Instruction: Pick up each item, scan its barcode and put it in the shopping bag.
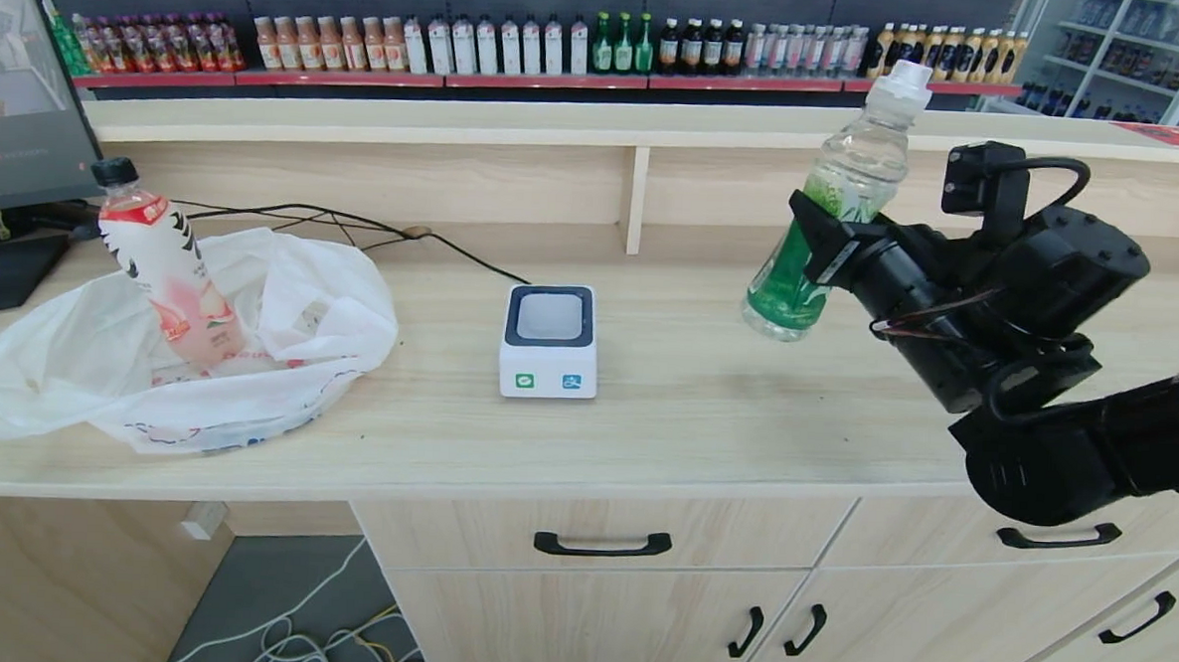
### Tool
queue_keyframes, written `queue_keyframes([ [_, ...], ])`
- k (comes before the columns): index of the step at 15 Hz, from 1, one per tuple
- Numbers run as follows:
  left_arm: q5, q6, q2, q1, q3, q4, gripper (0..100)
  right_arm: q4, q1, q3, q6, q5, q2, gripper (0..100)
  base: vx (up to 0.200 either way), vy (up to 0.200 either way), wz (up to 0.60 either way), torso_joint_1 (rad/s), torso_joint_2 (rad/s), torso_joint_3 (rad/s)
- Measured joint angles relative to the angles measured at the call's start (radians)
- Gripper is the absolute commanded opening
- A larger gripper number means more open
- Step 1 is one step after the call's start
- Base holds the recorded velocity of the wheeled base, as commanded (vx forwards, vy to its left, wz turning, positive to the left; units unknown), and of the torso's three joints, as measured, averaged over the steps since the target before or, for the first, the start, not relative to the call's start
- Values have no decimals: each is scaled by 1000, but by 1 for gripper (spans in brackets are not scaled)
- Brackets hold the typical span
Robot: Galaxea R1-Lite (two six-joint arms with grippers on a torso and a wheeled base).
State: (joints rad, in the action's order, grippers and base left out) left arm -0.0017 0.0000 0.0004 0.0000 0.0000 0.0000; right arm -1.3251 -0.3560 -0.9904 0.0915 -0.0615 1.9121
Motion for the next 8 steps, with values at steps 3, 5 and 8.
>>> queue_keyframes([
  [3, 0, 0, 0, 0, 0, 0, 100, -1, -52, 125, -17, -1, -114, 0, 0, 0, 0, 0, 0, 0],
  [5, 0, 0, 0, 0, 0, 0, 100, -3, -87, 224, -56, -2, -187, 0, 0, 0, 0, 0, 0, 0],
  [8, 0, 0, 0, 0, 0, 0, 100, -1, -121, 383, -123, -4, -316, 0, 0, 0, 0, 0, 0, 0],
])
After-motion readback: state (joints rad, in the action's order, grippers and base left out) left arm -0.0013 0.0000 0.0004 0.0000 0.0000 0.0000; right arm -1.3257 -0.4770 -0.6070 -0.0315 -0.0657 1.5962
